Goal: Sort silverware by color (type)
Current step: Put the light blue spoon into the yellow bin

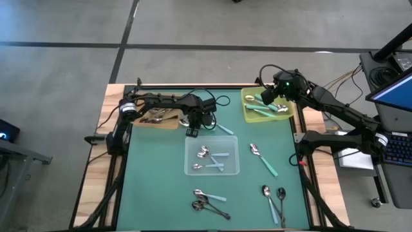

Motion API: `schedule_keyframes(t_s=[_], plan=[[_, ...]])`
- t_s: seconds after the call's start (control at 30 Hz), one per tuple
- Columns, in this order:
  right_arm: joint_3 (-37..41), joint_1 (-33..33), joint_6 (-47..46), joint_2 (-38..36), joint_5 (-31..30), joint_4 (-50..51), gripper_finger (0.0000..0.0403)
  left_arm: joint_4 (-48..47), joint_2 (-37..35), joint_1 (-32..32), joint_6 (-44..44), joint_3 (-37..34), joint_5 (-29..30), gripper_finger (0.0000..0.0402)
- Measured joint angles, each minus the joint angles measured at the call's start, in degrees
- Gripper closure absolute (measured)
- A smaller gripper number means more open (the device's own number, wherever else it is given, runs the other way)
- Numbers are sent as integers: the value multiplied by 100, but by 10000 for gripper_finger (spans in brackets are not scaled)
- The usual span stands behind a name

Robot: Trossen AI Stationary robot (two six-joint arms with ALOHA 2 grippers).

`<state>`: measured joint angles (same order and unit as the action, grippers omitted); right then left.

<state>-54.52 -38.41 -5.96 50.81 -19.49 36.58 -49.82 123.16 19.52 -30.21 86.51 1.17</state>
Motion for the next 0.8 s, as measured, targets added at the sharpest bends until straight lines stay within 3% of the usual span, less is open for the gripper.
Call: schedule_keyframes(t_s=[0.17,0.37,0.57,0.8], plan=[[0,0,0,0,-2,0,248,-10,-46,1,96,154,-30,377],[0,0,2,0,-2,0,248,267,-10,1,522,1126,-118,378],[0,1,0,4,0,-2,248,592,-16,1,1303,1936,-859,378],[-21,0,10,49,5,-682,248,1527,-31,-129,2100,1934,-1562,378]])
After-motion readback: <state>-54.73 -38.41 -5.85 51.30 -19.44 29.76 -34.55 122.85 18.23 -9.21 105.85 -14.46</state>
